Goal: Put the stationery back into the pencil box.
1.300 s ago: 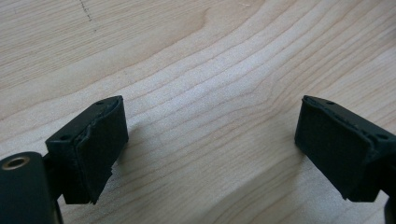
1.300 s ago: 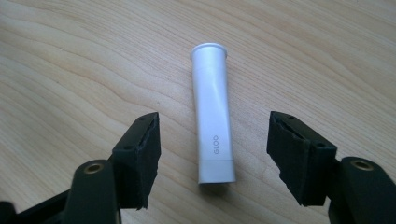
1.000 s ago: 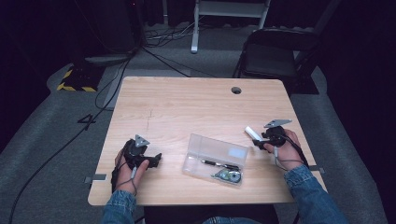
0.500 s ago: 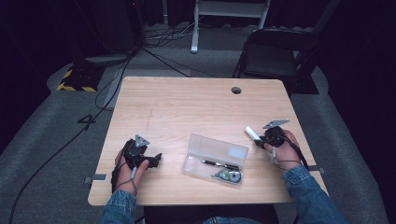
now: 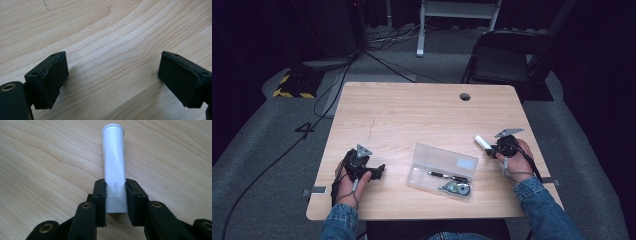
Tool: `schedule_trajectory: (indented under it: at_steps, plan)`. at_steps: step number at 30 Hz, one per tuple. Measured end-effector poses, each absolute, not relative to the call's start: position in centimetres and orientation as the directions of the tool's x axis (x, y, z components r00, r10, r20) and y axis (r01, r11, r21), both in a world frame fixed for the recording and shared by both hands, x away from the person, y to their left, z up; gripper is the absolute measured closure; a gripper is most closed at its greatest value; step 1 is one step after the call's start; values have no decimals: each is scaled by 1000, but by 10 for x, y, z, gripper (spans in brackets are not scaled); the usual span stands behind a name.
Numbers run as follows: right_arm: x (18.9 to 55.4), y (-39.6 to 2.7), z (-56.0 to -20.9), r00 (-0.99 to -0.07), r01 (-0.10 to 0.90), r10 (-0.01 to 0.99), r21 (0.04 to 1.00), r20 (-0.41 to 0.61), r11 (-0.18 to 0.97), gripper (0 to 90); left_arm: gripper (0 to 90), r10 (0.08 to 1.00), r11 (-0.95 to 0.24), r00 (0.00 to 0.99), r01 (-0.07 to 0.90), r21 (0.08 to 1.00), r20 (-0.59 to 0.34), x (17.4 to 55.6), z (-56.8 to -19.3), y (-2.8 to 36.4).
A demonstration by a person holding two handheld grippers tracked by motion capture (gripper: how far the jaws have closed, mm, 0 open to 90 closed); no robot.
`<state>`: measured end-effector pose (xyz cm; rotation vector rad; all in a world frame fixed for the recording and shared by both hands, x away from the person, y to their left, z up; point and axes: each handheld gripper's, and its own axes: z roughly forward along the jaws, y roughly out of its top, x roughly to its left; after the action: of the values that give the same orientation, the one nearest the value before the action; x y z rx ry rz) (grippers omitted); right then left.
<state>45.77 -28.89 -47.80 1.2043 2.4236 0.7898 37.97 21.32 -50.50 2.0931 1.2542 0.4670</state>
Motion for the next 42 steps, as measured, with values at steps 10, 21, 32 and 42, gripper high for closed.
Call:
schedule_trajectory:
  at_steps: [10,21,32,42]
  plan:
    - [454,-291,-465,-598,604,801,642,-26,472,717,100,877,-335,480,647,685,-25,380,-505,213]
    - [446,-293,-445,-603,567,797,694,-18,444,716,100,877,-335,480,647,685,-25,380,-505,213]
    - [438,-291,-427,-619,532,785,725,-20,437,717,100,877,-335,480,647,685,-25,380,-505,213]
    - [429,-282,-415,-651,490,758,746,-31,451,717,100,877,-335,480,647,685,-25,380,-505,213]
